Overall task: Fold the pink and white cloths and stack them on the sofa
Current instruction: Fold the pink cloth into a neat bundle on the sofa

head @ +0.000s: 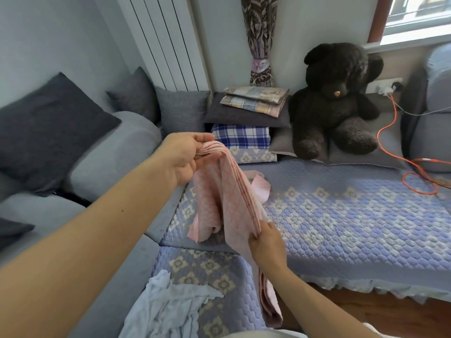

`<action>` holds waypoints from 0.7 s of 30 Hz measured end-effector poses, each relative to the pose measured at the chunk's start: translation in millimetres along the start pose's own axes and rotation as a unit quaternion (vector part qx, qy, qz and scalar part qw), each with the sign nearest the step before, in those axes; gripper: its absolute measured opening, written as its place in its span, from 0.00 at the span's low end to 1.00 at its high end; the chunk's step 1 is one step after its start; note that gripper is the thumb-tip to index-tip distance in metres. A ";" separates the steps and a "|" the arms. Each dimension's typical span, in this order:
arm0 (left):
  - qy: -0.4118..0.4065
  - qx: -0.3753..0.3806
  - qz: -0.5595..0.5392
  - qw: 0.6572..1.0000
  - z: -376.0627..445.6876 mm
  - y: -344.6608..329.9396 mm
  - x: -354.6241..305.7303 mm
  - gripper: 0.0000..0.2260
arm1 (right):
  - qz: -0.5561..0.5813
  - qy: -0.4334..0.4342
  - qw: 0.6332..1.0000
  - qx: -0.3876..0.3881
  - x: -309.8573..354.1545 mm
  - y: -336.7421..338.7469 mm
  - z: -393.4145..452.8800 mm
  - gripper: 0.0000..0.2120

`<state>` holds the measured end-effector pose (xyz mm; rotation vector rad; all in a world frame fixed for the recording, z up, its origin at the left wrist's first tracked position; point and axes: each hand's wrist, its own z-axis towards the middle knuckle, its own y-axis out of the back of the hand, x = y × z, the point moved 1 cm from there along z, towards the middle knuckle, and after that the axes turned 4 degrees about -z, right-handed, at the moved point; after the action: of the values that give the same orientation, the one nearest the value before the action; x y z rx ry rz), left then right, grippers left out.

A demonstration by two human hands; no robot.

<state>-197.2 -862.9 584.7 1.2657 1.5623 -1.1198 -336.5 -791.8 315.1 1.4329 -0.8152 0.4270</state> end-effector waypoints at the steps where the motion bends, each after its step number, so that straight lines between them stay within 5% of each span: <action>1: 0.000 -0.007 -0.027 1.000 2.2 5.7 -3.8 0.16 | -0.005 -0.012 1.000 0.010 -10.9 -1.8 -0.1 0.05; 11: -0.079 -0.060 -0.167 0.981 17.5 74.8 -51.2 0.18 | -0.068 -0.058 0.990 0.109 -42.2 9.3 41.7 0.12; 17: -0.120 -0.257 -0.173 0.943 36.1 159.4 -53.7 0.18 | -0.157 0.133 0.977 0.051 -27.7 43.9 57.9 0.06; 21: -0.073 -0.344 -0.171 0.920 45.5 223.3 -15.3 0.14 | -0.271 0.314 0.908 0.052 -41.6 67.7 71.0 0.25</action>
<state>27.9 -888.0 555.4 0.4405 1.8712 -0.7237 -428.8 -843.4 328.4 1.4260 0.1343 0.4619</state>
